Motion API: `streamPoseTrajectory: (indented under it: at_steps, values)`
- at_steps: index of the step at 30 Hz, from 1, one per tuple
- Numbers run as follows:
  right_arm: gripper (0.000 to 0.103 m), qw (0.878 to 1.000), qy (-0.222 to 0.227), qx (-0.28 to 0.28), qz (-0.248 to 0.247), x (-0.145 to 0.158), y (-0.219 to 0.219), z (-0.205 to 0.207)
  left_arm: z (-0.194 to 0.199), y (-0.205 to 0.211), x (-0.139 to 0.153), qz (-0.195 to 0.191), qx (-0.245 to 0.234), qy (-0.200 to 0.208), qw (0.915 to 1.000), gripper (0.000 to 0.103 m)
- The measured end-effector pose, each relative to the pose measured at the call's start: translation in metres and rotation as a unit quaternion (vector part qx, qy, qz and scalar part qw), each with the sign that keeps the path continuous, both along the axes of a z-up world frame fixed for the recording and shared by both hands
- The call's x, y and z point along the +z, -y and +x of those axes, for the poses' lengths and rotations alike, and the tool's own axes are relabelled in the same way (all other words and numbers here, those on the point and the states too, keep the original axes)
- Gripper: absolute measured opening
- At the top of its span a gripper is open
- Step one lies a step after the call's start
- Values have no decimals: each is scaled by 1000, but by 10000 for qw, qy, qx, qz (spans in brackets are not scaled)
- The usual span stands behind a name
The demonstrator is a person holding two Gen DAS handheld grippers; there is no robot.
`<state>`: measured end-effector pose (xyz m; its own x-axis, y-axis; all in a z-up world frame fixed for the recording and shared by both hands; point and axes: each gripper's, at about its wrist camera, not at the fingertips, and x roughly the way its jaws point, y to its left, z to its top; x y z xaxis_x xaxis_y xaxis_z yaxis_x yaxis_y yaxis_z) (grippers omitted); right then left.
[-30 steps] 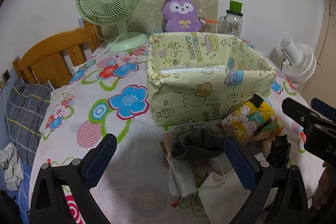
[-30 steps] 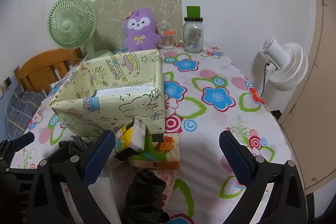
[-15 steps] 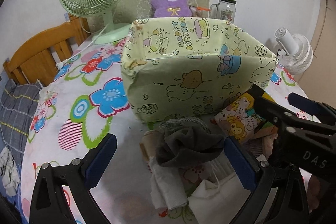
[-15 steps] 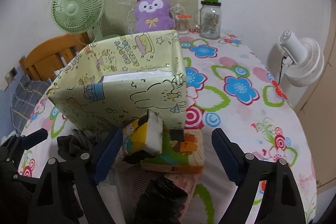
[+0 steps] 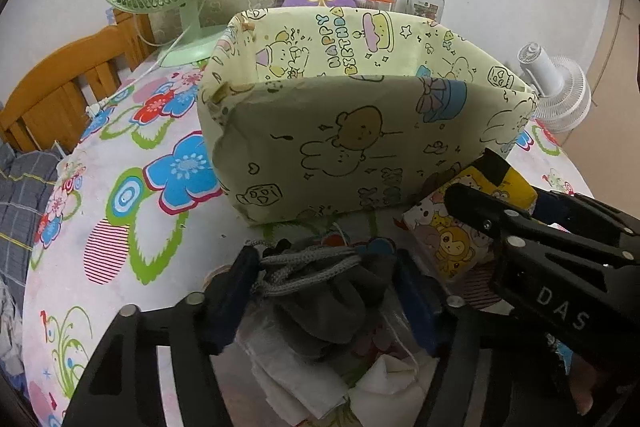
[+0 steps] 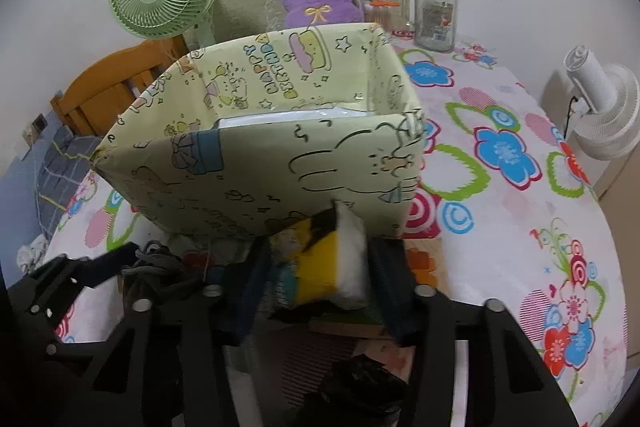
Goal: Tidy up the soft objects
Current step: 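Grasp the dark drawstring pouch with the left tool while the right tool grasps a white cloth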
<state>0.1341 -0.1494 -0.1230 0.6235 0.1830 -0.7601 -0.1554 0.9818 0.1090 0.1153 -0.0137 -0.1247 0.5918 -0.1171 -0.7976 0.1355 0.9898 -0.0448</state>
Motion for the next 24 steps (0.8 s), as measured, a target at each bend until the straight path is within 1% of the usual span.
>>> streamPoseTrajectory:
  at_steps: [4, 5, 13, 24]
  values:
    - [41, 10000, 43, -35, 40, 1, 0, 0, -2, -2, 3, -27, 8, 52, 10000, 62]
    - [41, 10000, 41, -47, 61, 2, 1, 0, -3, -2, 4, -45, 16, 65, 10000, 61]
    - [30, 9997, 189, -38, 142, 11, 1, -9, -9, -3, 12, -108, 2, 147, 9998, 55]
    - [27, 9988, 473, -66, 146, 27, 2, -24, -21, 0, 28, -87, -40, 380, 9992, 53]
